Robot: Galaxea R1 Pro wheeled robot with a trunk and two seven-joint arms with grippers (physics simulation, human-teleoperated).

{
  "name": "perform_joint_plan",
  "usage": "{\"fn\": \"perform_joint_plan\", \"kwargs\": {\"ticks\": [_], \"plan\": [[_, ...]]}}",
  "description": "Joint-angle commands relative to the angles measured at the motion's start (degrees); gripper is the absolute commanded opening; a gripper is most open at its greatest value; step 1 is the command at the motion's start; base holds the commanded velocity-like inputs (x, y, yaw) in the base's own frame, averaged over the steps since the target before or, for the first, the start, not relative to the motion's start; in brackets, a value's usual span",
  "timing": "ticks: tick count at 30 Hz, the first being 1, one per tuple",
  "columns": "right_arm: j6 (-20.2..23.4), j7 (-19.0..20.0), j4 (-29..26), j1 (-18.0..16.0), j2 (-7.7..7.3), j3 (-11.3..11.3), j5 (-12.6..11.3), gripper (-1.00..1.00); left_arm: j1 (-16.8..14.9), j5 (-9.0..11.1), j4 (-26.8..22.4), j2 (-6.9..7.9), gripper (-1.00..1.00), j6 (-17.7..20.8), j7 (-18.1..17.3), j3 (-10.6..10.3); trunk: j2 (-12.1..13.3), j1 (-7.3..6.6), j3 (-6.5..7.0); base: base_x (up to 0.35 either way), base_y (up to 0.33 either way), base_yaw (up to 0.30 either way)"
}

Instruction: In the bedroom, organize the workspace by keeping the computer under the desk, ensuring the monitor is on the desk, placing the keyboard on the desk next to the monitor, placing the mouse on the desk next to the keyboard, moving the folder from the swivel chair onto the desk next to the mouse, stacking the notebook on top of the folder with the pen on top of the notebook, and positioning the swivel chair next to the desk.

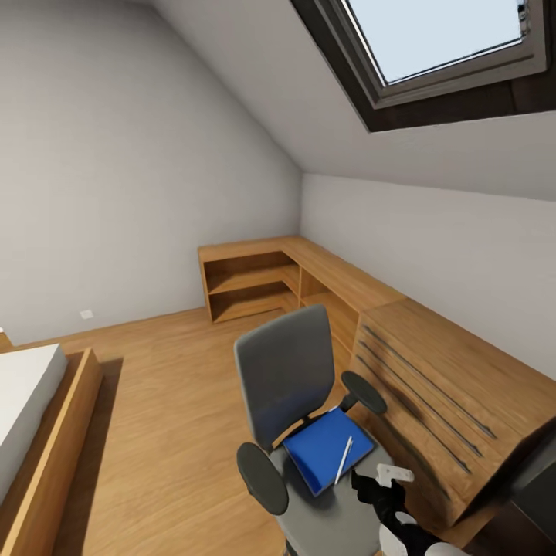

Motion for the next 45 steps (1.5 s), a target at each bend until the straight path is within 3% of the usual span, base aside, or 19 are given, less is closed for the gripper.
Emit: {"fn": "perform_joint_plan", "kwargs": {"ticks": [1, 7, 16, 21, 32, 45], "plan": [[3.4, 0.0, -2.5, 0.0, 0.08, -0.2, -0.2, 1.00, 0.0, 0.5, 0.0, 0.01, 1.00, -0.3, 0.0, -0.4, -0.1, 0.03, -0.08, 0.088, 0.000, 0.000], [16.7, 0.0, -11.2, -0.1, 0.76, 0.0, -0.2, 1.00, 0.0, 0.6, 0.0, 0.06, 1.00, -0.6, 0.0, -0.4, -0.1, 0.03, -0.08, 0.029, 0.000, 0.000], [25.5, 0.0, -14.8, -0.6, 1.09, 0.1, -0.2, 1.00, 0.0, 0.6, 0.0, 0.07, 1.00, -0.6, 0.0, -0.4, -0.1, 0.03, -0.08, 0.174, 0.038, 0.000], [33.0, -0.1, -21.4, -1.2, 0.92, 0.0, -0.2, 1.00, 0.0, 0.6, 0.0, 0.07, 1.00, -0.6, 0.0, -0.4, -0.1, 0.03, -0.08, 0.121, 0.027, 0.000], [34.1, -0.2, -22.4, -2.1, -0.04, -0.1, -0.1, 1.00, 0.0, 0.5, 0.0, 0.07, 1.00, -0.7, 0.2, -0.3, -0.1, 0.03, -0.08, 0.119, 0.001, 0.000], [34.1, -0.2, -22.2, -2.2, -0.21, -0.1, -0.1, 1.00, 0.0, 0.7, -0.1, 0.15, 1.00, -0.5, 0.7, -0.3, -5.3, 2.88, -2.42, 0.001, 0.000, 0.000]]}}
